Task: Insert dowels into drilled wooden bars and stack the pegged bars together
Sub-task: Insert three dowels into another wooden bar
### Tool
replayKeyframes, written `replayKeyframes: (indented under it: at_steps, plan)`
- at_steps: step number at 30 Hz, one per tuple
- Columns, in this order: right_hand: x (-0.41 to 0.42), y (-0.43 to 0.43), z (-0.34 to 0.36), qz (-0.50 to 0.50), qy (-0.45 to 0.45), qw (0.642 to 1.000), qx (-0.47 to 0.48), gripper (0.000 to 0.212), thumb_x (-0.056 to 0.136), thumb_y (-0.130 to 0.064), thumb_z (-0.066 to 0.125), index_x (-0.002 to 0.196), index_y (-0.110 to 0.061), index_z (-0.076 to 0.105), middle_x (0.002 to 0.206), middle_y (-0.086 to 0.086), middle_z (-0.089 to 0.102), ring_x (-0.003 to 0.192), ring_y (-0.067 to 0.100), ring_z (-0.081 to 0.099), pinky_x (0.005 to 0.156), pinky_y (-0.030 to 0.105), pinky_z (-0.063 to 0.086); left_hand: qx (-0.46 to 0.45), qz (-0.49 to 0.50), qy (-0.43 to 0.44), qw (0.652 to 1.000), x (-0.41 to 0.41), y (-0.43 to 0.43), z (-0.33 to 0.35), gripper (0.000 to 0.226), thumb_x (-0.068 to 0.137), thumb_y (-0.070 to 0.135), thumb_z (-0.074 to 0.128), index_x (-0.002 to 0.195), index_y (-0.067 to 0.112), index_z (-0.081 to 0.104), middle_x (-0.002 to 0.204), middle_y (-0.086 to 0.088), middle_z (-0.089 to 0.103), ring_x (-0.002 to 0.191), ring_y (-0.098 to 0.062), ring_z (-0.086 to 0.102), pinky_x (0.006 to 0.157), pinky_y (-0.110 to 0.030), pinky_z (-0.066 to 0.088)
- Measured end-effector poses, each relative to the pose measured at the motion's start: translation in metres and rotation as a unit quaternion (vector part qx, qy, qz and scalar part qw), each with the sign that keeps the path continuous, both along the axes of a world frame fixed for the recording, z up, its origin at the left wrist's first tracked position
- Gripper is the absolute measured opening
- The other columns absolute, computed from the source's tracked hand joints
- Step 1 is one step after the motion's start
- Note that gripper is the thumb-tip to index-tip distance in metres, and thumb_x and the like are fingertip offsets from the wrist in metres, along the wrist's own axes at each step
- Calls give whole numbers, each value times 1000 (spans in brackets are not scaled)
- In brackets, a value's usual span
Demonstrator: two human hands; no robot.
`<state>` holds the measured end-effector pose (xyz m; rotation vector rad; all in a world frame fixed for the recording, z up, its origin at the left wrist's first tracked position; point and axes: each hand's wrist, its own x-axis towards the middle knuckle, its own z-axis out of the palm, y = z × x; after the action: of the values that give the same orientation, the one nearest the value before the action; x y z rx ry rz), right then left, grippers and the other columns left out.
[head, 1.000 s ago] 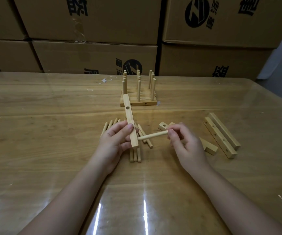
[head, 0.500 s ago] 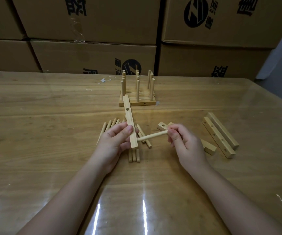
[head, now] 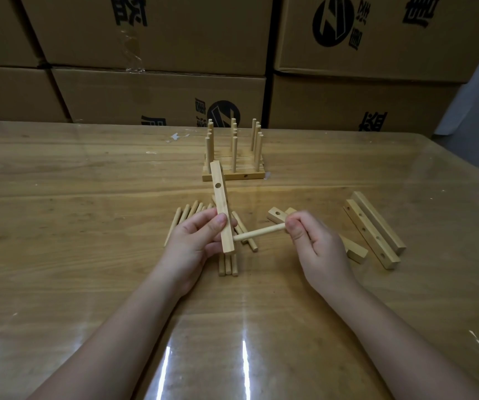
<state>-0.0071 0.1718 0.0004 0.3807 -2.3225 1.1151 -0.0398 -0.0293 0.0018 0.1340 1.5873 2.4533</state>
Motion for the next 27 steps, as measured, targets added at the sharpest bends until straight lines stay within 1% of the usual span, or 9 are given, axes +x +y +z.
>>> replayKeyframes:
  at_steps: [10,13,15,17,19,21,24,25,27]
  plan:
    - [-3,3,-3,17,-11,1000,2,21,96,-28,38,78,-29,49,58,-11,42,56,5,43,50,15,32,-25,6,18,1000,2,0,-1,27,76,23,65,100,9,71,90,-6,73,74,-13,69,62,-24,56]
    - [-2,-4,-4,49,-46,993,-96,28,96,-41,35,83,-24,55,64,0,50,56,12,47,53,21,39,-13,4,13,1000,3,0,1,21,73,28,68,89,18,77,91,-6,74,76,-14,70,63,-24,57]
    - [-2,-7,-4,64,-82,973,-204,43,92,-54,29,97,-23,58,73,-1,56,64,11,53,60,19,45,6,-4,6,1000,3,-2,2,19,73,28,68,87,19,78,92,-8,74,78,-16,70,63,-25,58]
    - [-3,-4,-6,62,-96,960,-254,44,93,-52,26,99,-23,57,77,-4,57,70,8,55,65,17,46,30,7,-7,999,1,-2,2,20,74,26,67,89,14,75,91,-9,73,77,-16,70,63,-26,58]
    - [-5,-3,-6,48,-125,974,-182,34,94,-47,30,94,-28,59,83,-12,59,78,0,55,71,15,43,55,23,-23,998,0,-2,2,25,75,24,66,95,9,70,89,-10,73,77,-16,70,61,-26,58]
    - [-7,-5,-7,47,-173,984,-25,27,90,-46,36,96,-36,61,100,-22,56,101,-3,49,85,19,37,69,25,-26,997,-1,-2,2,27,76,22,65,98,7,67,89,-10,73,76,-15,71,58,-25,57]
    - [-7,-9,-10,65,-177,958,214,32,90,-50,39,112,-42,61,129,-23,43,124,0,28,102,28,21,74,24,-23,997,-2,-2,0,22,77,21,64,95,8,68,86,-9,73,74,-15,71,59,-26,58]
    - [-5,-10,-10,66,-162,953,247,30,91,-47,41,115,-43,60,131,-23,42,125,0,26,103,28,18,73,23,-21,997,-2,-2,-1,21,77,21,64,92,9,69,85,-9,73,74,-15,70,60,-26,58]
    - [-2,-12,-8,49,-142,956,250,29,93,-41,45,118,-38,60,130,-21,46,123,1,29,102,26,18,65,20,-15,998,-2,-2,-1,19,77,22,64,90,10,70,83,-8,72,73,-15,70,61,-26,58]
